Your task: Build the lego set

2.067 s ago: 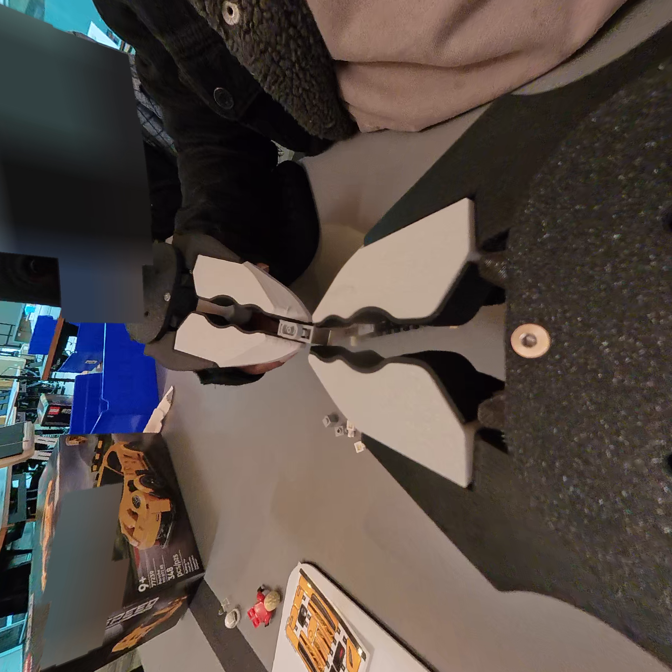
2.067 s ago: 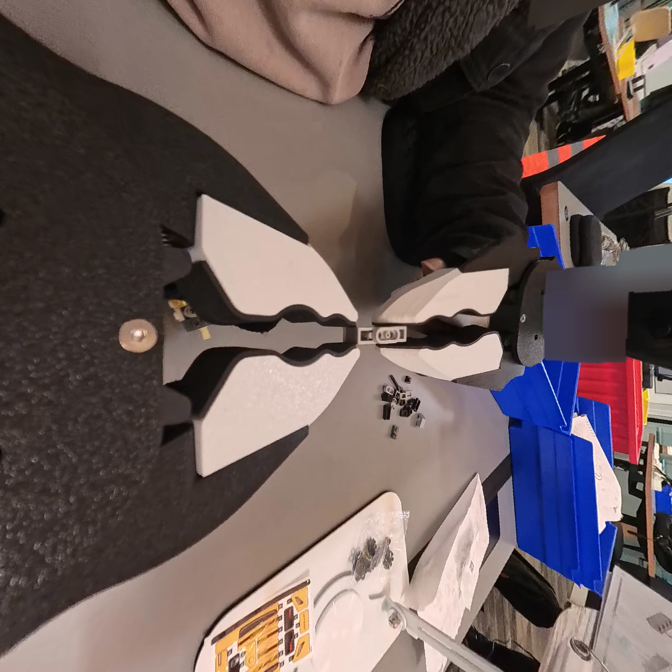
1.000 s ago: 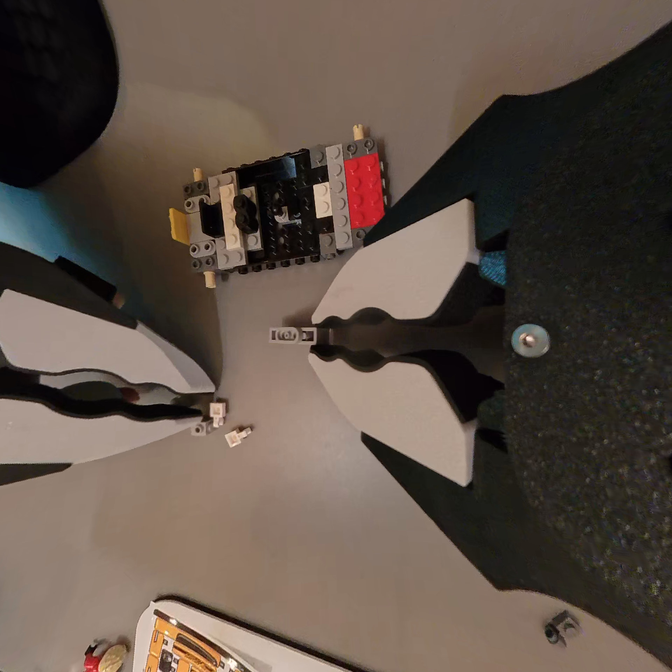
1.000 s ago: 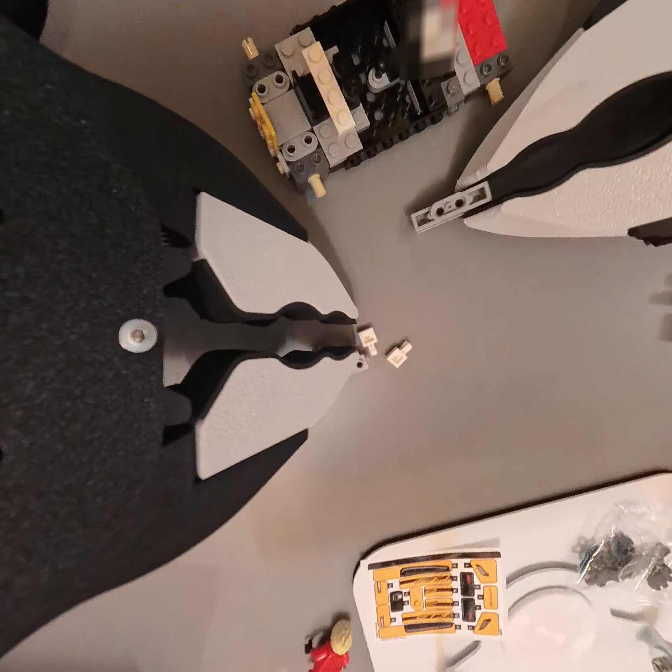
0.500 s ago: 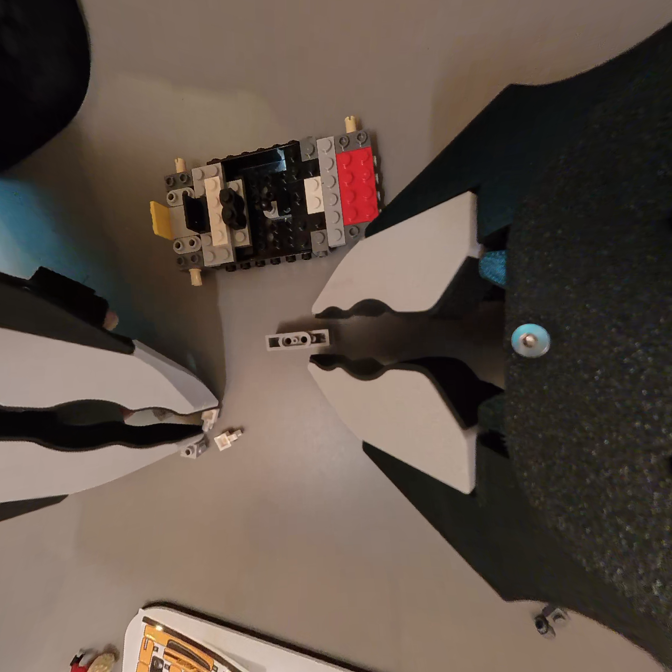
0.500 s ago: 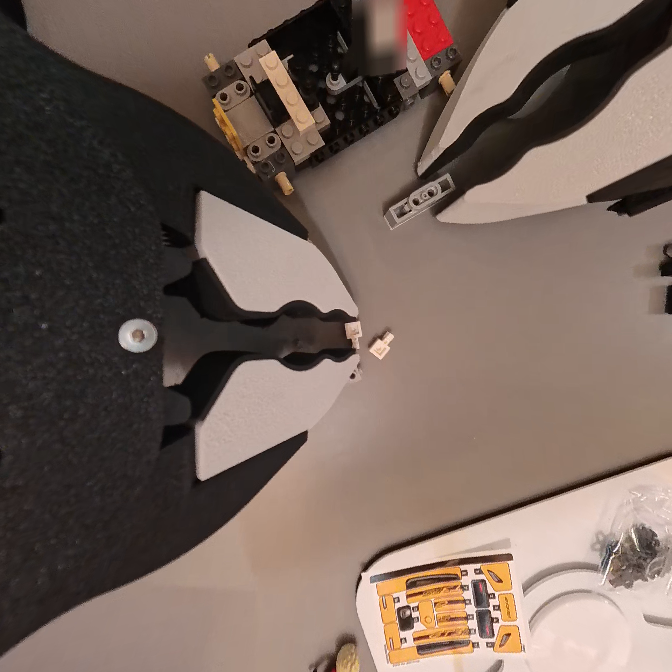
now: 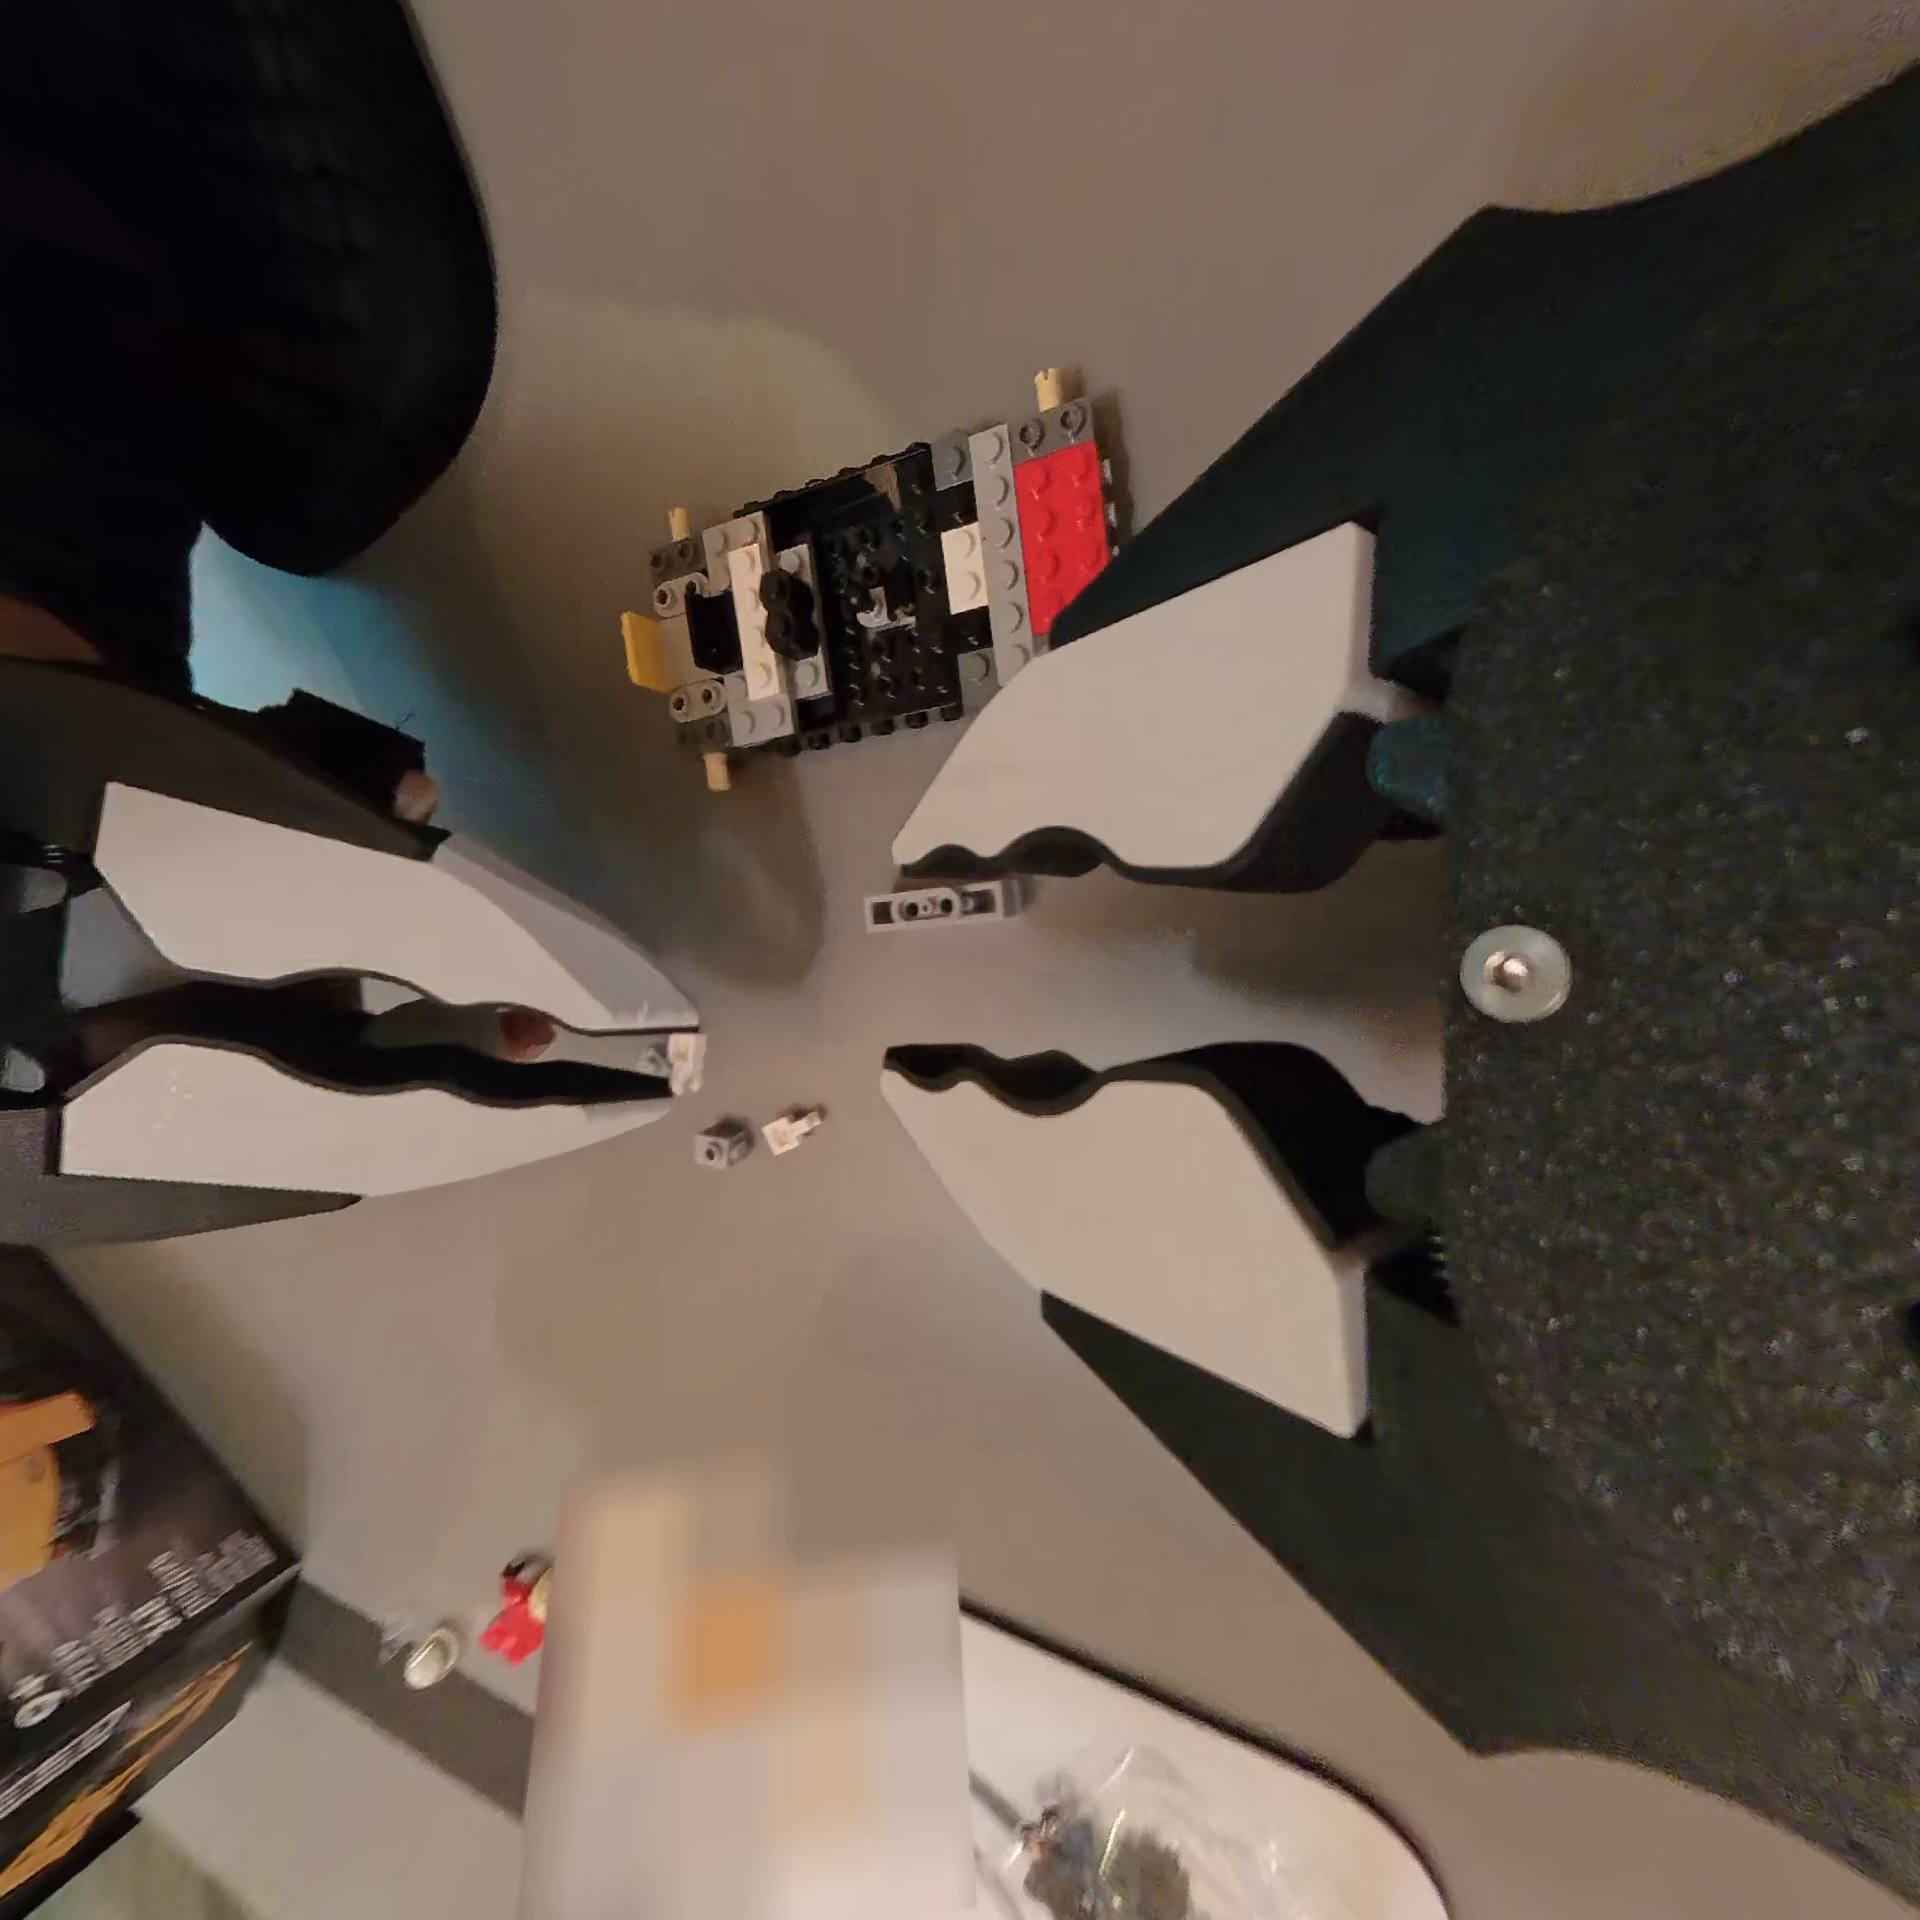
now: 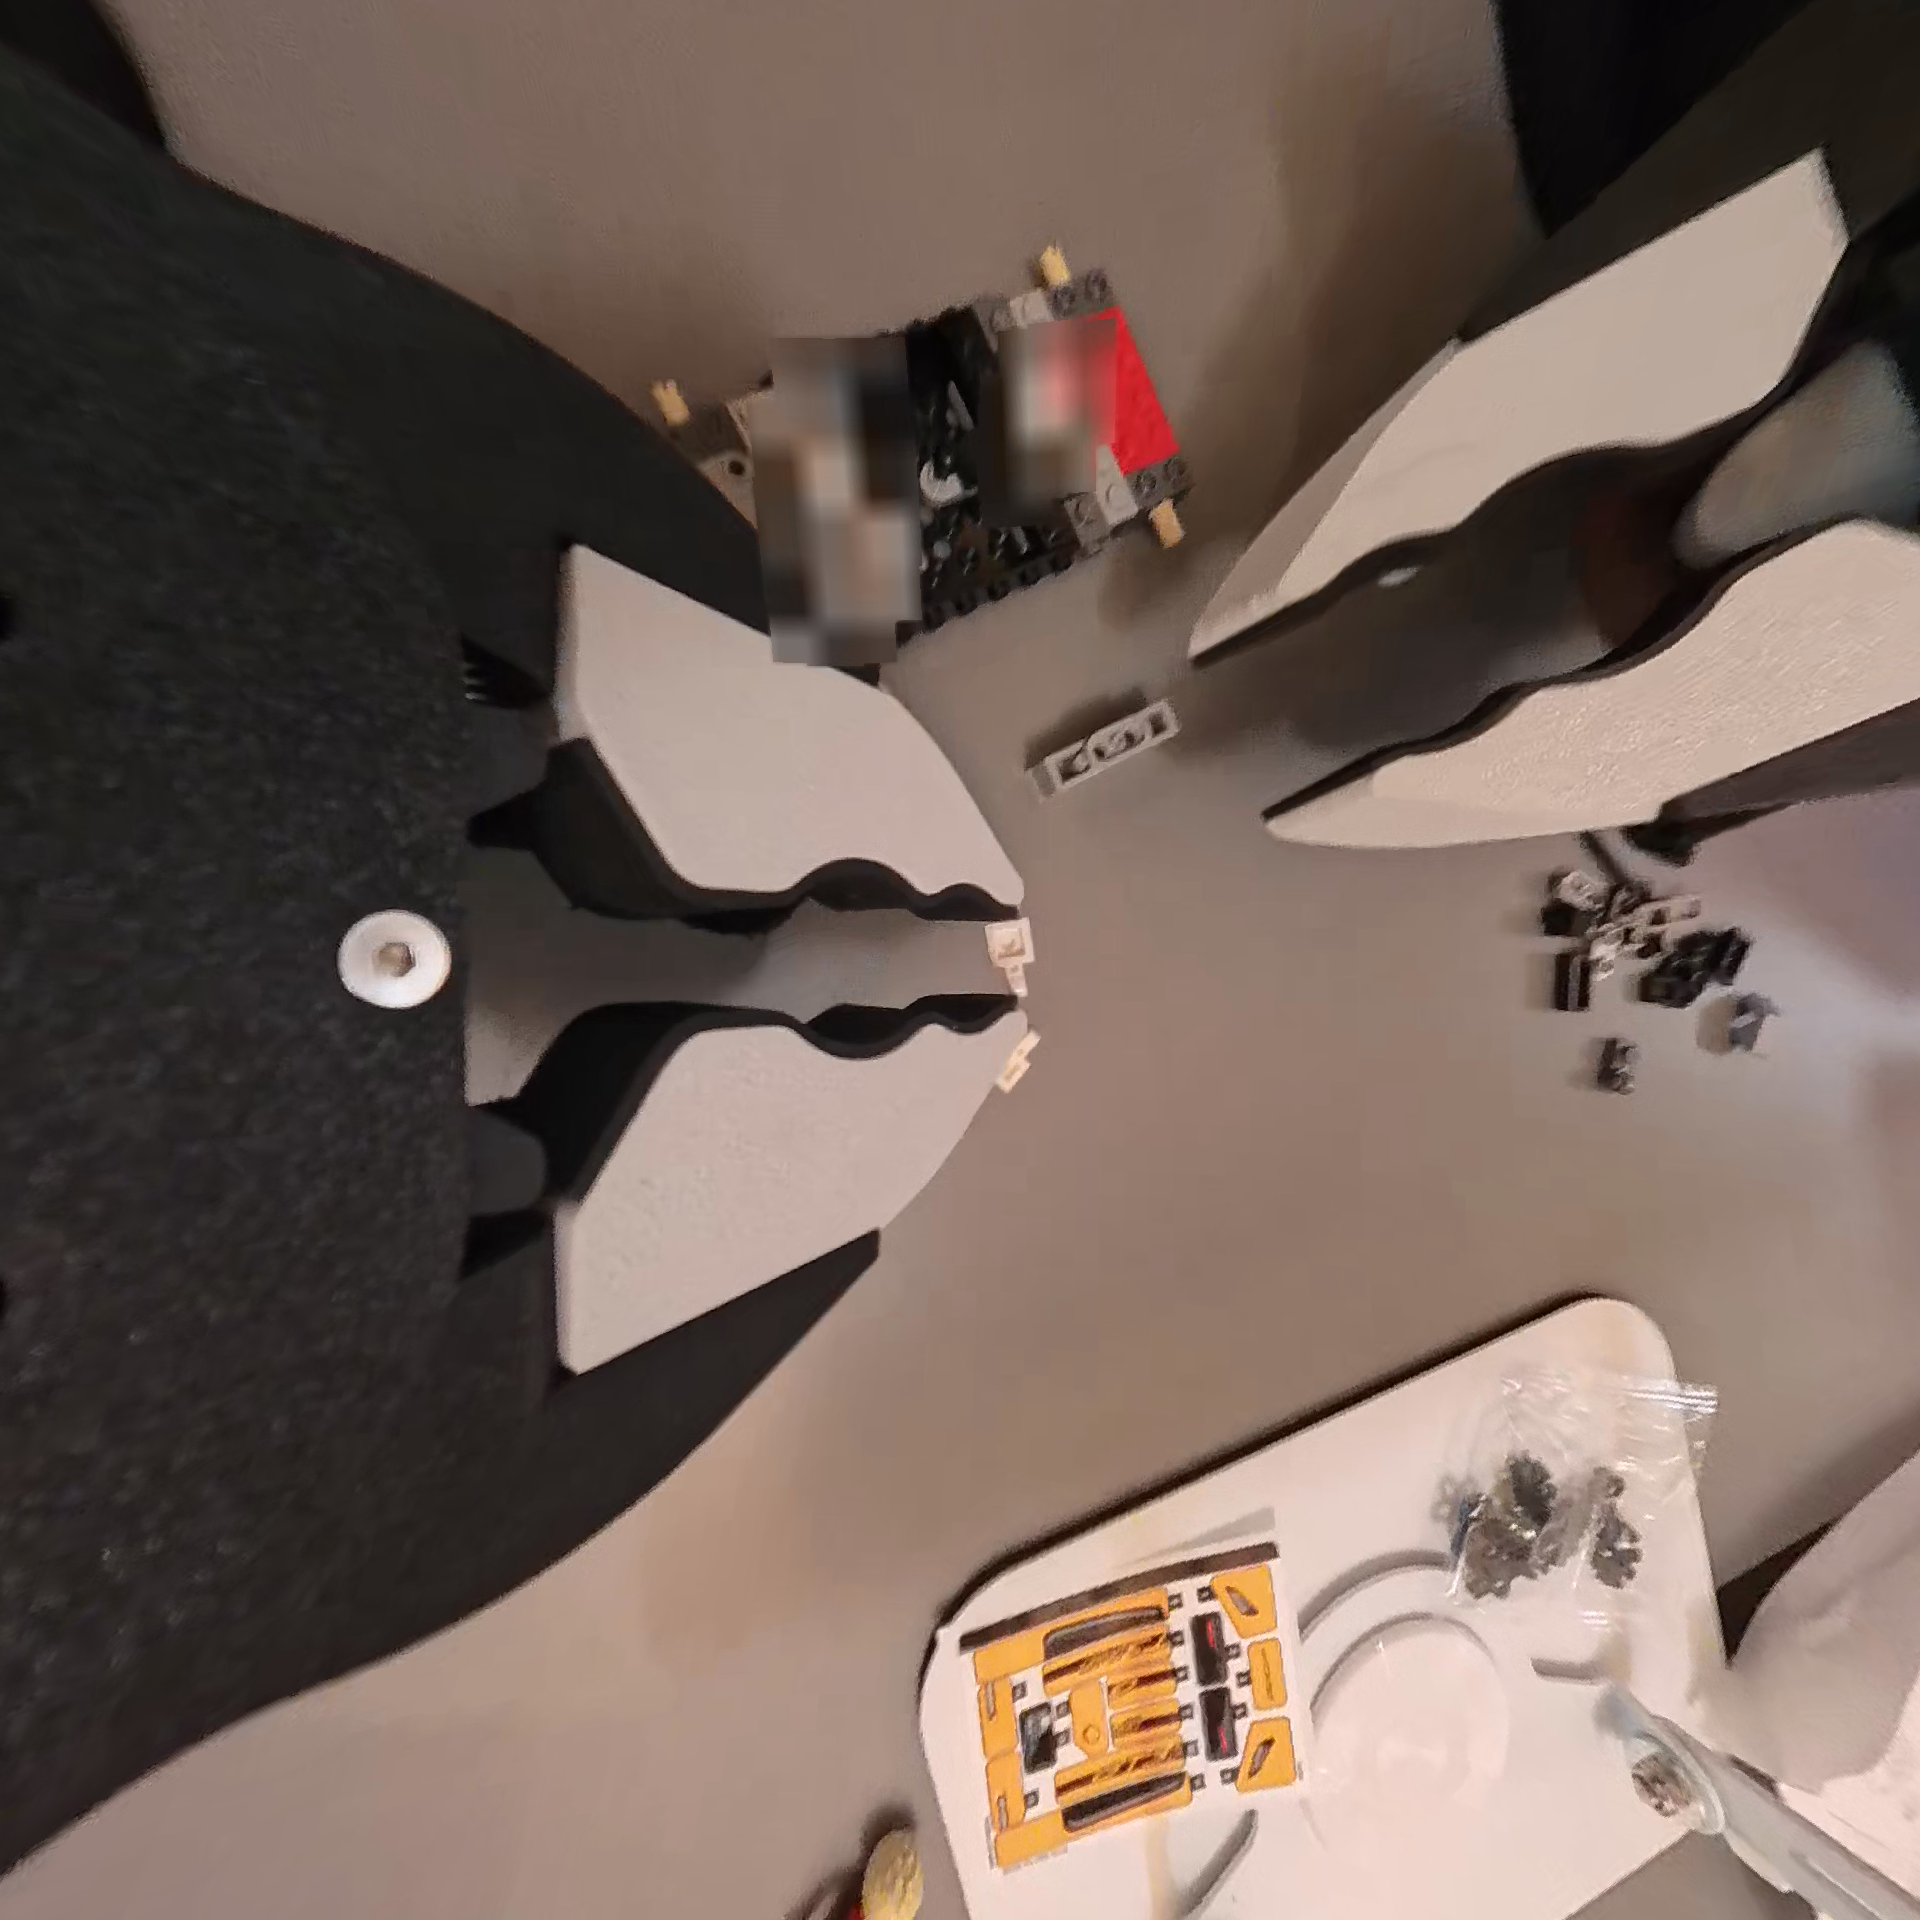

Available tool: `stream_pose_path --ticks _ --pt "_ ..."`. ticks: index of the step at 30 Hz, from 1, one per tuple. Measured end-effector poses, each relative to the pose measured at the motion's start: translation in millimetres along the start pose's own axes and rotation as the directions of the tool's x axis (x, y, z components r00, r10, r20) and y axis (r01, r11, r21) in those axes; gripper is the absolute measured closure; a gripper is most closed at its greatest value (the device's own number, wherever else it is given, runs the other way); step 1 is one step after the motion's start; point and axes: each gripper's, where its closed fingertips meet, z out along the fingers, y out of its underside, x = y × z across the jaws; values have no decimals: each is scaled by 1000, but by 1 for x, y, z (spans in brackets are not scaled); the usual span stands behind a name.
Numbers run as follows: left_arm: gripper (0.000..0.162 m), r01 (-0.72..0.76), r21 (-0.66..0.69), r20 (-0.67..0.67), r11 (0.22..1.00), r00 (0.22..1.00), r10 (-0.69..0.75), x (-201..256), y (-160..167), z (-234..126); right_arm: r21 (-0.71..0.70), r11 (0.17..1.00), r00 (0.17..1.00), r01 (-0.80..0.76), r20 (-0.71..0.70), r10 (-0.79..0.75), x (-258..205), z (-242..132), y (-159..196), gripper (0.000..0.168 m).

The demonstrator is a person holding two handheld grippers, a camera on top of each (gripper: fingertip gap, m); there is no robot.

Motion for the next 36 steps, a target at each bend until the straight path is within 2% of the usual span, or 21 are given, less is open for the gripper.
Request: stream_pose_path --ticks 3,10,13,16,27,30,33,36 --pt "136 -53 53 40 997 998 51 -1 -10 -2 100 995 998 -11 64 5 -10 -10 -18 156" --pt "142 -216 197 119 956 974 195 10 -44 -12 282 952 932 -118 364 8 -52 -24 -46 156" --pt "148 -341 239 161 909 937 309 22 -58 -19 323 927 884 -189 467 17 -63 -33 -56 156" --pt "152 -465 206 234 861 878 418 27 -65 -22 329 909 833 -255 553 34 -69 -40 -60 155" --pt "153 -633 78 328 770 746 580 29 -64 -19 247 893 738 -377 663 129 -72 -38 -56 156" --pt "155 -649 57 326 758 730 601 30 -62 -17 226 891 726 -394 671 151 -71 -35 -55 156" --pt "156 -631 54 320 774 745 585 28 -60 -16 219 888 726 -404 668 165 -70 -34 -54 156" --pt "156 -564 85 301 821 801 518 26 -61 -16 228 882 731 -413 661 171 -67 -33 -55 156"
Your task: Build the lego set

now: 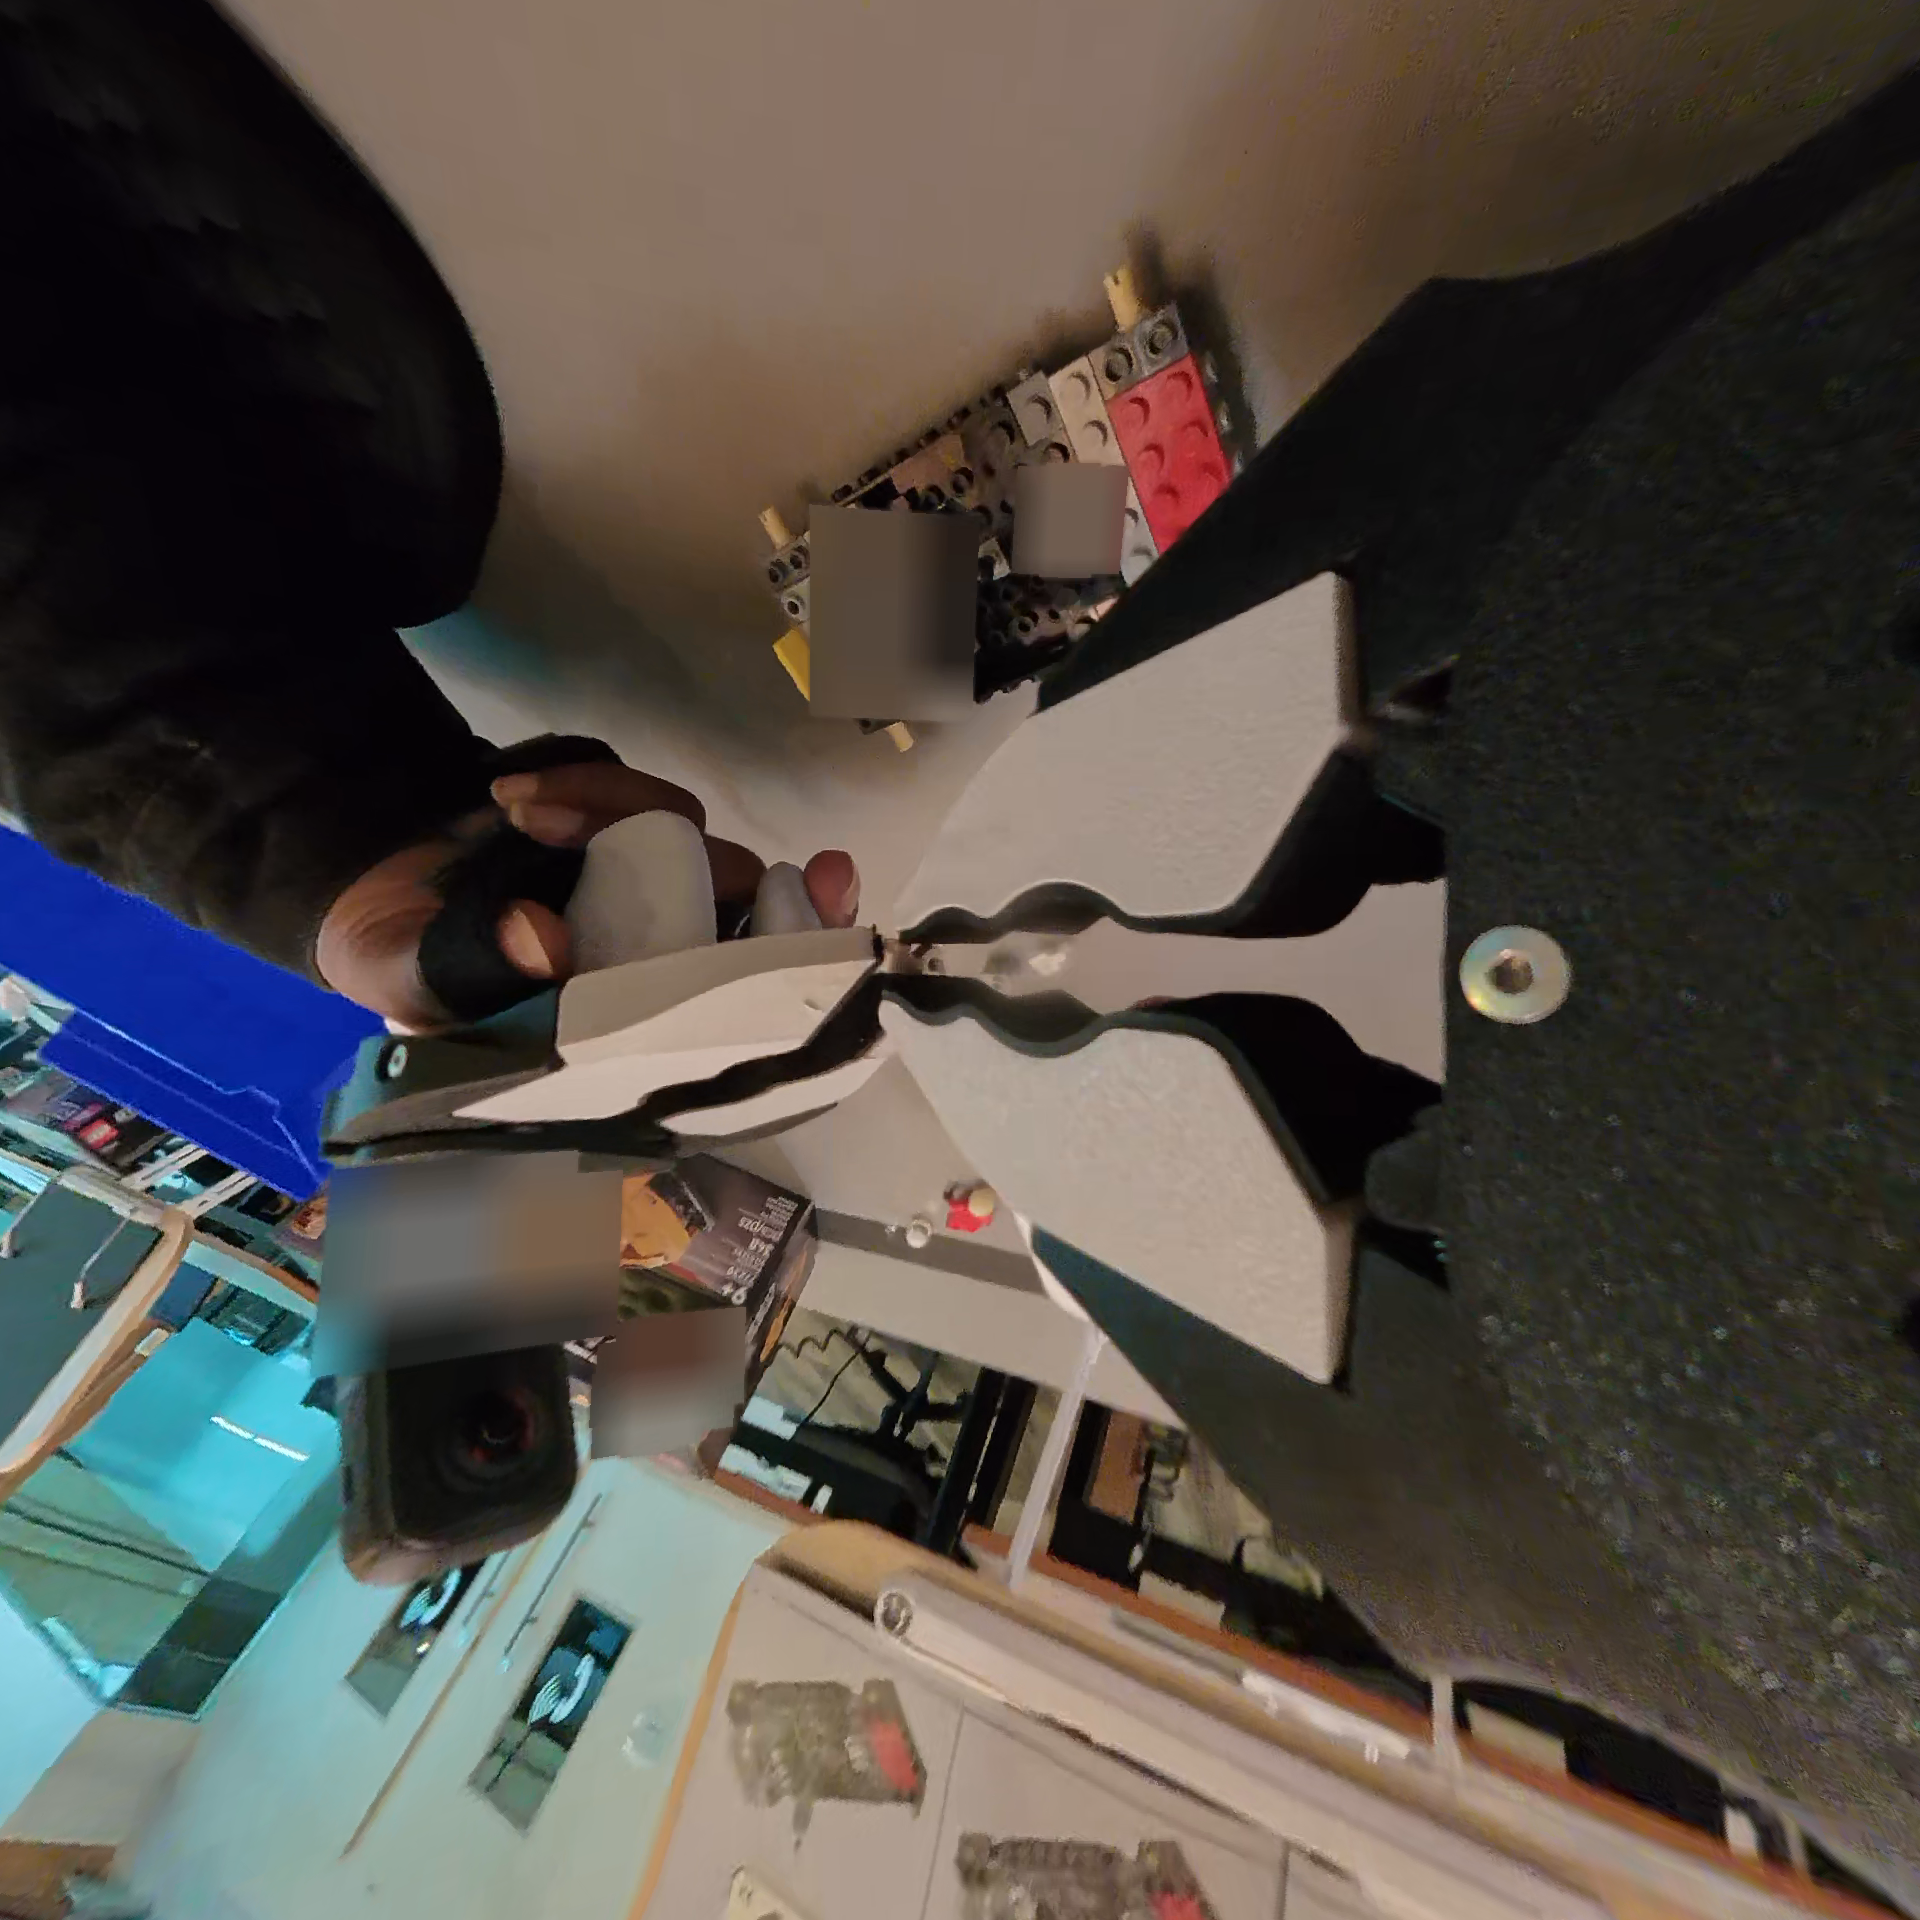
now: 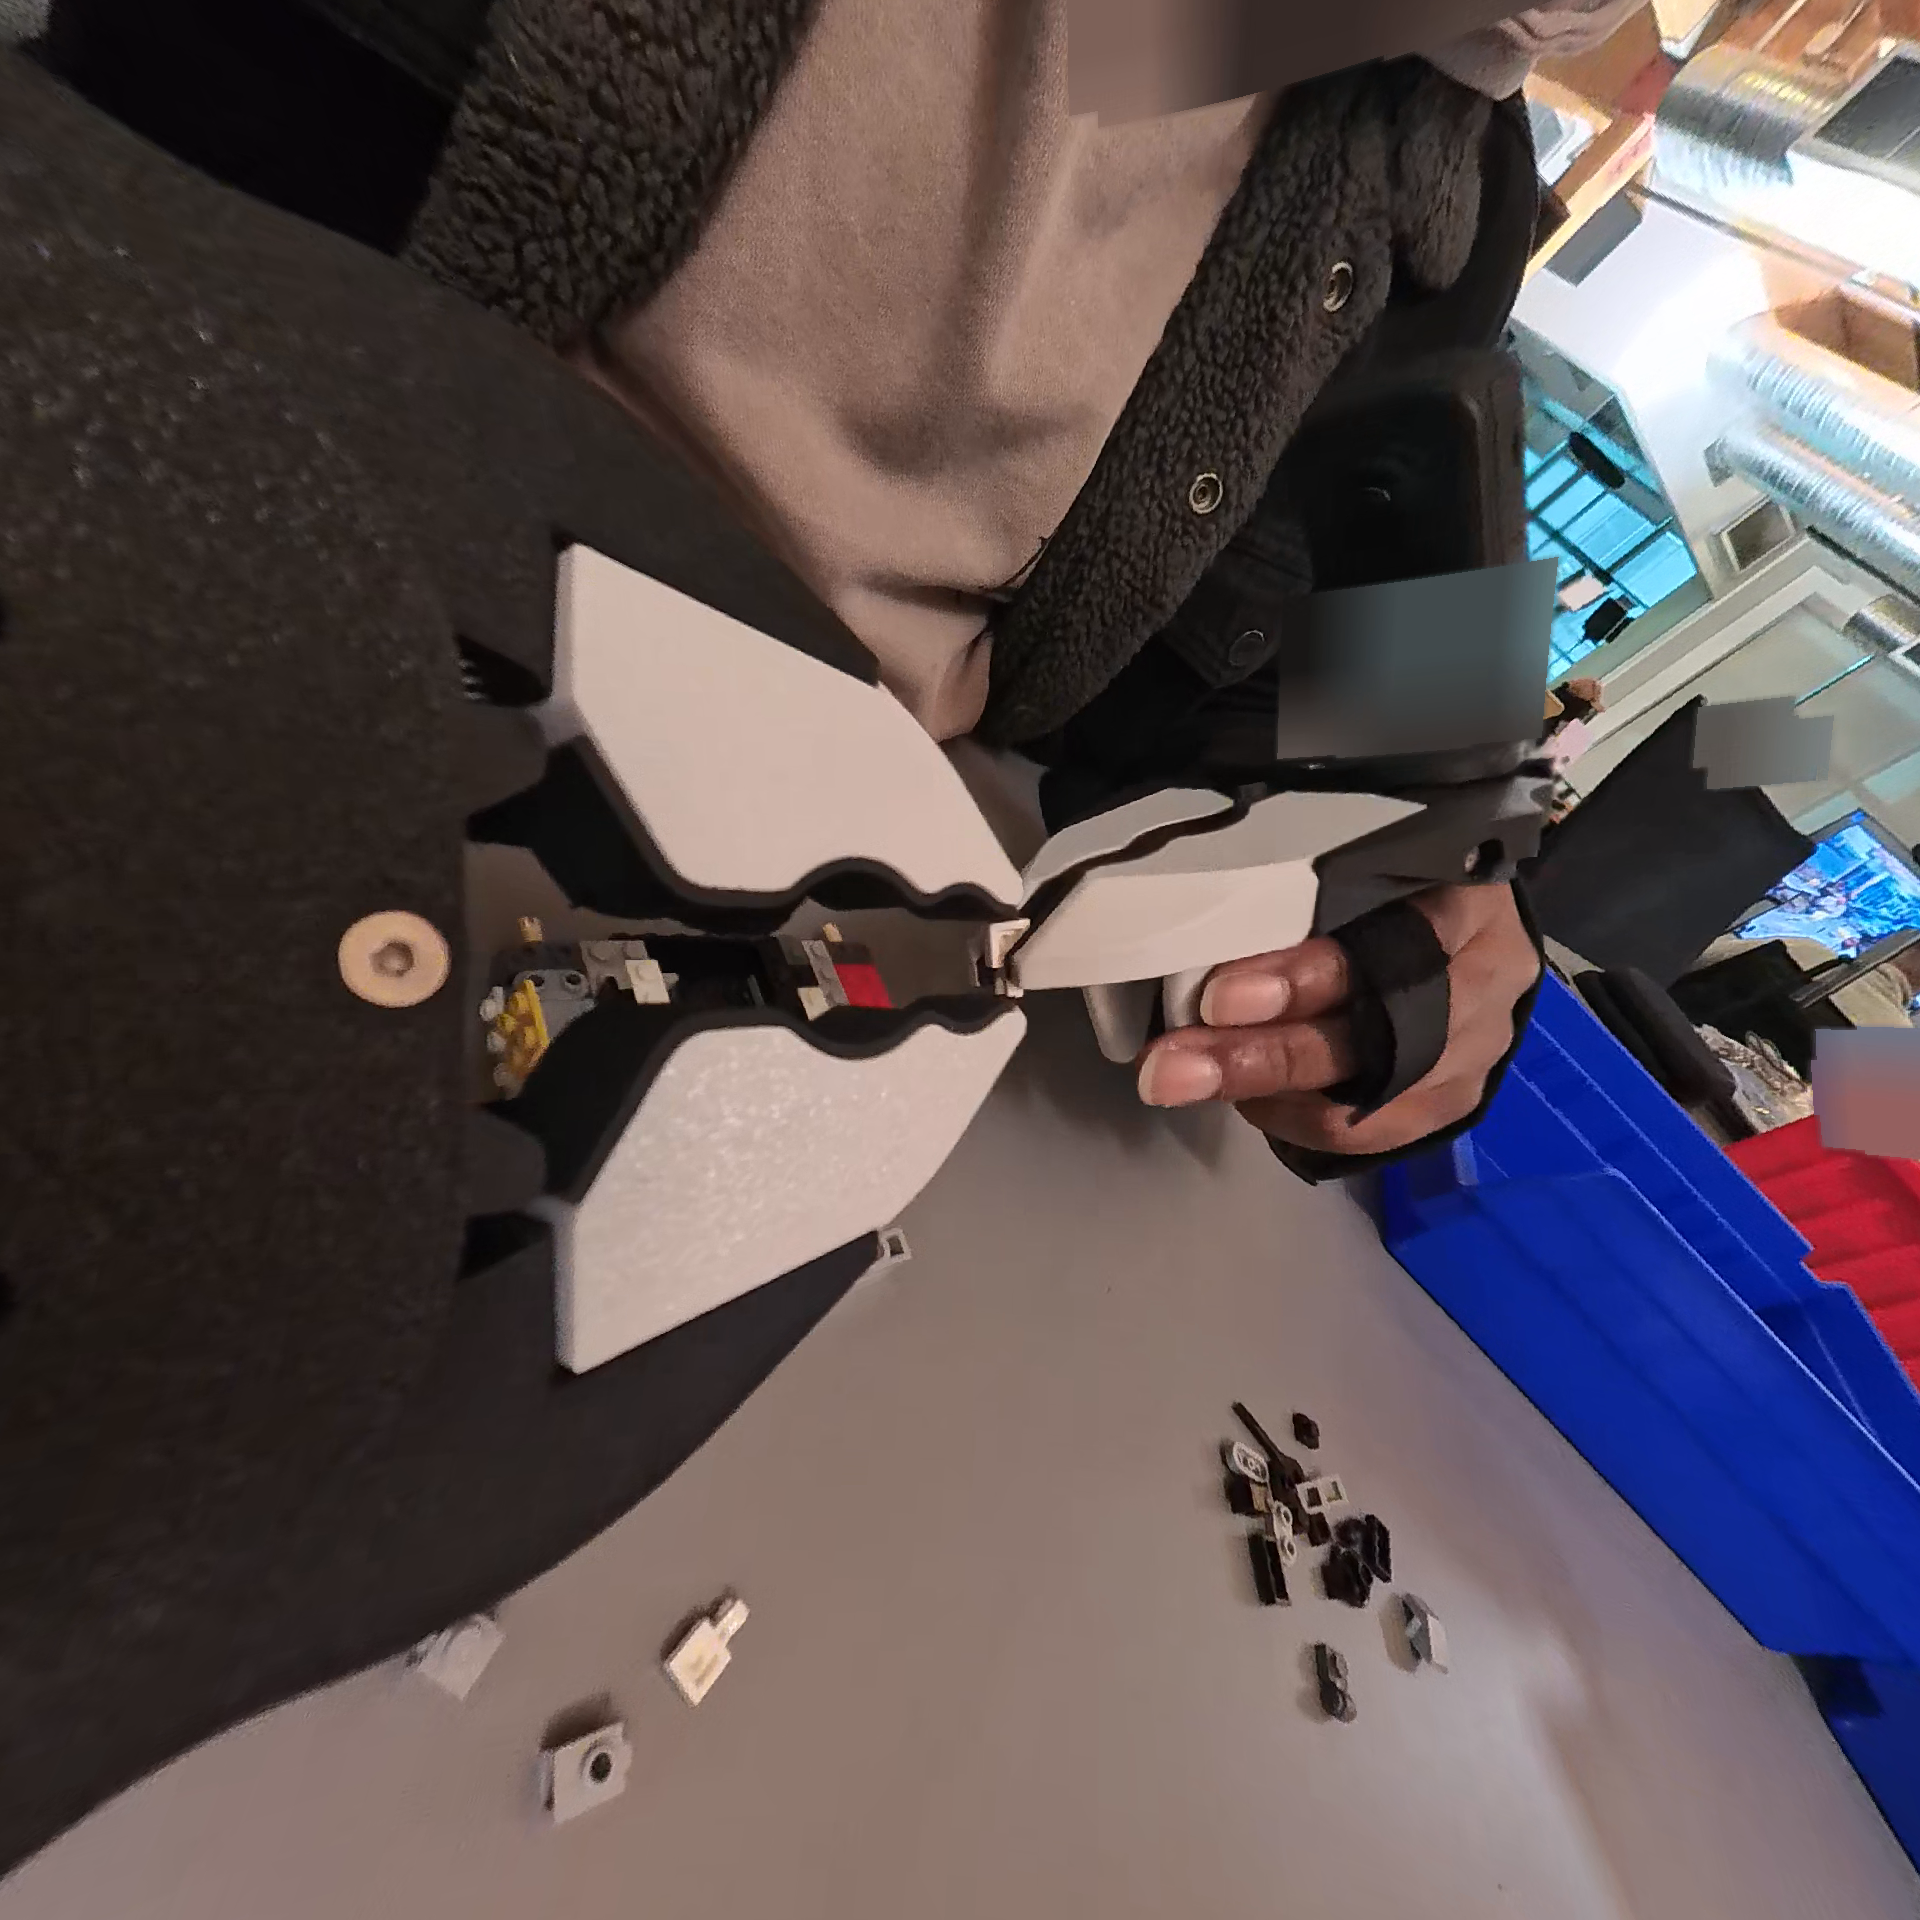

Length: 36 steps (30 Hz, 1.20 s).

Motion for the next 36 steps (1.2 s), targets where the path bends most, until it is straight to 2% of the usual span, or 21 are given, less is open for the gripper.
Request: stream_pose_path --ticks 4,7,10,14,18,21,27,36 --pt "156 177 12 -39 984 983 -177 -3 1 1 38 999 1000 -8 -12 8 3 -2 -5 156" --pt "156 360 24 -97 933 929 -356 -6 2 2 63 998 999 2 -36 1 6 -4 -9 155" --pt "156 548 22 -175 836 826 -536 -8 2 2 83 995 996 50 -83 -43 9 -5 -14 156" --pt "156 726 1 -254 688 666 -702 -10 4 4 85 987 980 138 -158 -124 12 -8 -19 159" --pt "156 843 -18 -341 537 500 -796 -12 1 2 96 975 964 200 -195 -179 10 -11 -24 160" --pt "156 882 -28 -370 471 429 -824 -14 1 1 78 972 957 221 -209 -201 10 -10 -24 159" --pt "156 893 -37 -389 449 402 -829 -13 0 1 46 970 950 240 -217 -225 9 -7 -20 160" --pt "156 870 -27 -396 492 442 -805 -10 -3 0 32 972 957 232 -189 -223 3 -5 -18 165"
